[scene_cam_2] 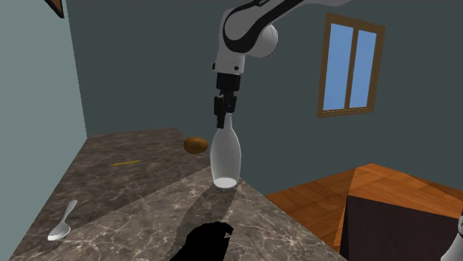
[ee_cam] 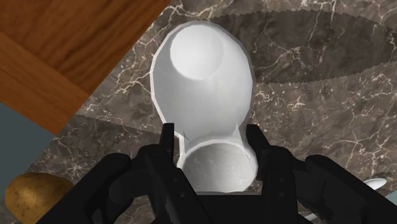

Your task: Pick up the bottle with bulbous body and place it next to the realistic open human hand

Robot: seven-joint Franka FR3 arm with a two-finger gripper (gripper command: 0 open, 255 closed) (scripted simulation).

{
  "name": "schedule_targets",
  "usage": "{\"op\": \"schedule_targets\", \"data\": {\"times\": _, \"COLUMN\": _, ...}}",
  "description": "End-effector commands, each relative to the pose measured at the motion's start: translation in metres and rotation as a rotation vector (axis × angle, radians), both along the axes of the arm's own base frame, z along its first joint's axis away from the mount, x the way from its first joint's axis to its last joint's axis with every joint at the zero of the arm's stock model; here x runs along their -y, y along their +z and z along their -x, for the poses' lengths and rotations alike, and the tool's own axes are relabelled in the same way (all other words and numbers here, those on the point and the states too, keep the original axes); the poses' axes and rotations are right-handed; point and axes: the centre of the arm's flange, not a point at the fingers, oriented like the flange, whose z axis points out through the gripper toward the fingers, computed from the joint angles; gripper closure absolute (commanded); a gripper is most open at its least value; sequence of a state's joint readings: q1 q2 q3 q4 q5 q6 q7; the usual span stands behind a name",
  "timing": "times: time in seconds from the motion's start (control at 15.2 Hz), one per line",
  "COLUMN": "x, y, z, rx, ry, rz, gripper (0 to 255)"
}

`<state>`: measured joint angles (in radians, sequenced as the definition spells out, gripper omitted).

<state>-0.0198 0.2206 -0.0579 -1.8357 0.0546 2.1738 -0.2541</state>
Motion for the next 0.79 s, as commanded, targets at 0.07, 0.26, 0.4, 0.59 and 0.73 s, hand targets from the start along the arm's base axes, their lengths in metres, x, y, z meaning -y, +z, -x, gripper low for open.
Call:
{"op": "schedule_targets", "data": {"times": 0.07, "x": 0.000, "y": 0.000, "z": 0.000, "rx": 0.000, "ry": 0.000, "rz": 0.000, "gripper": 255}}
{"op": "schedule_targets", "data": {"times": 0.26, "x": 0.000, "y": 0.016, "z": 0.000, "rx": 0.000, "ry": 0.000, "rz": 0.000, "gripper": 255}}
{"op": "schedule_targets", "data": {"times": 0.4, "x": 0.000, "y": 0.026, "z": 0.000, "rx": 0.000, "ry": 0.000, "rz": 0.000, "gripper": 255}}
{"op": "schedule_targets", "data": {"times": 0.59, "x": 0.000, "y": 0.042, "z": 0.000, "rx": 0.000, "ry": 0.000, "rz": 0.000, "gripper": 255}}
{"op": "schedule_targets", "data": {"times": 0.73, "x": 0.000, "y": 0.053, "z": 0.000, "rx": 0.000, "ry": 0.000, "rz": 0.000, "gripper": 255}}
